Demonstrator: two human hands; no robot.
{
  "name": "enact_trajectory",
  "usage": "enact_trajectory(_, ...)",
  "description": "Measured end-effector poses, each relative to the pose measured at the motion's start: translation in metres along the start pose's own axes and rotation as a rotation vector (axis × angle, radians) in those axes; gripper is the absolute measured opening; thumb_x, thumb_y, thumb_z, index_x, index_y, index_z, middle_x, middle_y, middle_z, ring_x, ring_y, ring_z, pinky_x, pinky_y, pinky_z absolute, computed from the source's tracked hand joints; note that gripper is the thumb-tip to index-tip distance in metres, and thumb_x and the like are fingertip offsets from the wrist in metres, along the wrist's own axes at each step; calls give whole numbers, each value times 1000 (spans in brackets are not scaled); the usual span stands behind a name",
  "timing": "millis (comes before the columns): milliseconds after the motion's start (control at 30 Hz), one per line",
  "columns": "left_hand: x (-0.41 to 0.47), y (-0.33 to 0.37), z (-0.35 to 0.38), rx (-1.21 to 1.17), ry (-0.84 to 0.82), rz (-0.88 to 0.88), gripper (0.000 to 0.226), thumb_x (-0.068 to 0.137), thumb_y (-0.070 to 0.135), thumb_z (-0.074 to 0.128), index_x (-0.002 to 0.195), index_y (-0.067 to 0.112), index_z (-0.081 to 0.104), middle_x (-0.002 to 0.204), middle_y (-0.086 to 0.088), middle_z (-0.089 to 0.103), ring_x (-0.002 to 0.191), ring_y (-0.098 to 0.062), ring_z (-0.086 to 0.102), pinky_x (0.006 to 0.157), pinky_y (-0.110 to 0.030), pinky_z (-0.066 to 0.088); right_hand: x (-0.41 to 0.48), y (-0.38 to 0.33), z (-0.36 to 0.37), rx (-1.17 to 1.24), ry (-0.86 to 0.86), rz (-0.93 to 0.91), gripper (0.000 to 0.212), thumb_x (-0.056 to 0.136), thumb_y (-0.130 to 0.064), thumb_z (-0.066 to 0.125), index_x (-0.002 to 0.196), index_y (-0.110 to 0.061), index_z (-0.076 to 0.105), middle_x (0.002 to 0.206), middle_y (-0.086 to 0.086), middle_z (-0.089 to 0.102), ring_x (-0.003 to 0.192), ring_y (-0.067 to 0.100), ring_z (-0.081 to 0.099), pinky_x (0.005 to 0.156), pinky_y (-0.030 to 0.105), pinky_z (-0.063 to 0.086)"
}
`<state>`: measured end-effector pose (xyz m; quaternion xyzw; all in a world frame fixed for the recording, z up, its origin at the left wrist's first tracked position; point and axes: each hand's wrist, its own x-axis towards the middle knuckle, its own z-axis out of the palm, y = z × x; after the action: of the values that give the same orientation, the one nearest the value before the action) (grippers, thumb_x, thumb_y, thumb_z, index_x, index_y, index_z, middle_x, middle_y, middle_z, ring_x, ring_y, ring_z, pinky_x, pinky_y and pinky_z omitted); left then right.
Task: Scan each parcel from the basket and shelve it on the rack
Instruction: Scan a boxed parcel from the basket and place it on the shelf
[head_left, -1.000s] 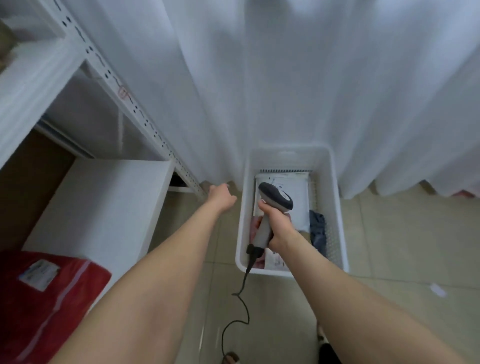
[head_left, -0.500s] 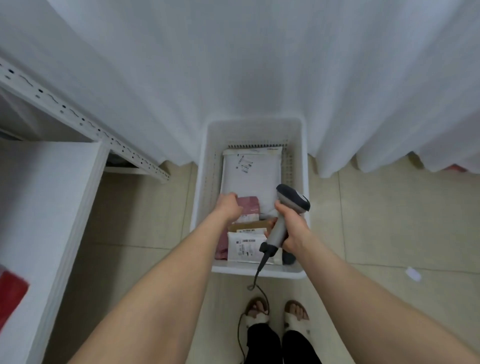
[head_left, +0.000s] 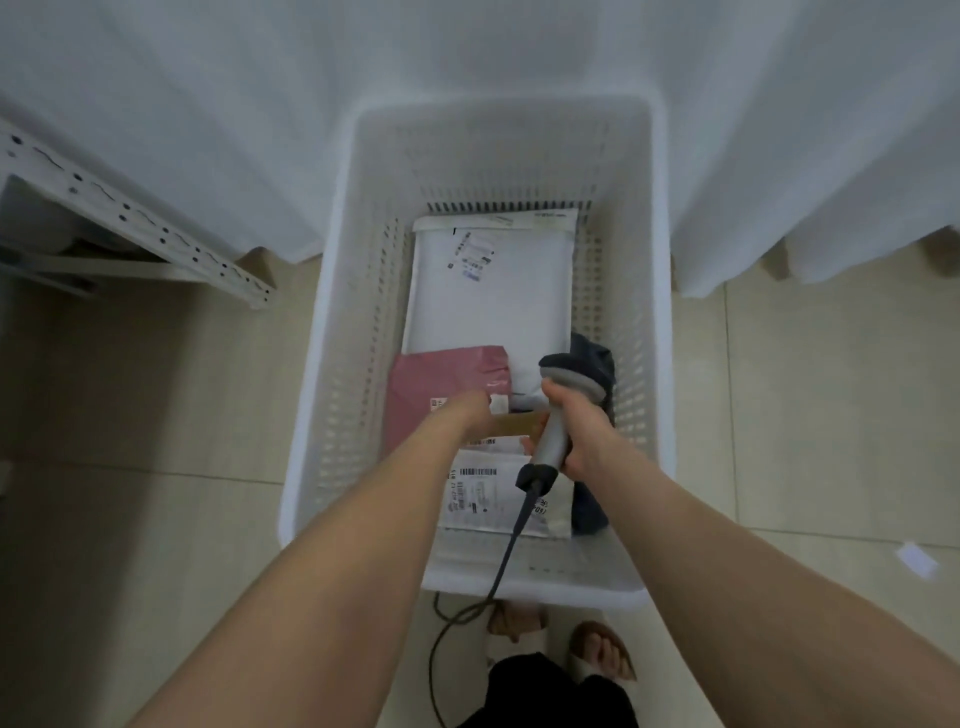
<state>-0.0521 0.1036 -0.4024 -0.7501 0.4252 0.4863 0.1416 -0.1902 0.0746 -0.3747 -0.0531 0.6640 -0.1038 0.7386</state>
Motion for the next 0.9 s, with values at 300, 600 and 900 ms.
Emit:
enact_trajectory(300,62,-16,44,242,-26,-54,49,85,28,64,129,14,48,133,-10,43,121,-31,47,101,-48,43,60,6,2,0,-51,33,35,88,-26,72,111,-3,58,80,11,57,69,22,59,61,36,55)
enact_trajectory(600,-9,-22,-29,-219,351,-121,41,86,29,66,124,20,56,120,-7,61,110,-26,58,94,-40,49,-19,-19,13,43,-69,-88,27,89,-25,70,104,-4,64,80,9,63,69,19,61,65,31,55)
enact_trajectory(900,-168,11,-157,-843,471,-118,47,96,32,54,135,8,48,128,-13,60,113,-32,59,98,-45,48,-197,-69,44,37,-91,-243,19,86,-24,72,88,-8,62,68,6,61,58,17,56,58,29,48)
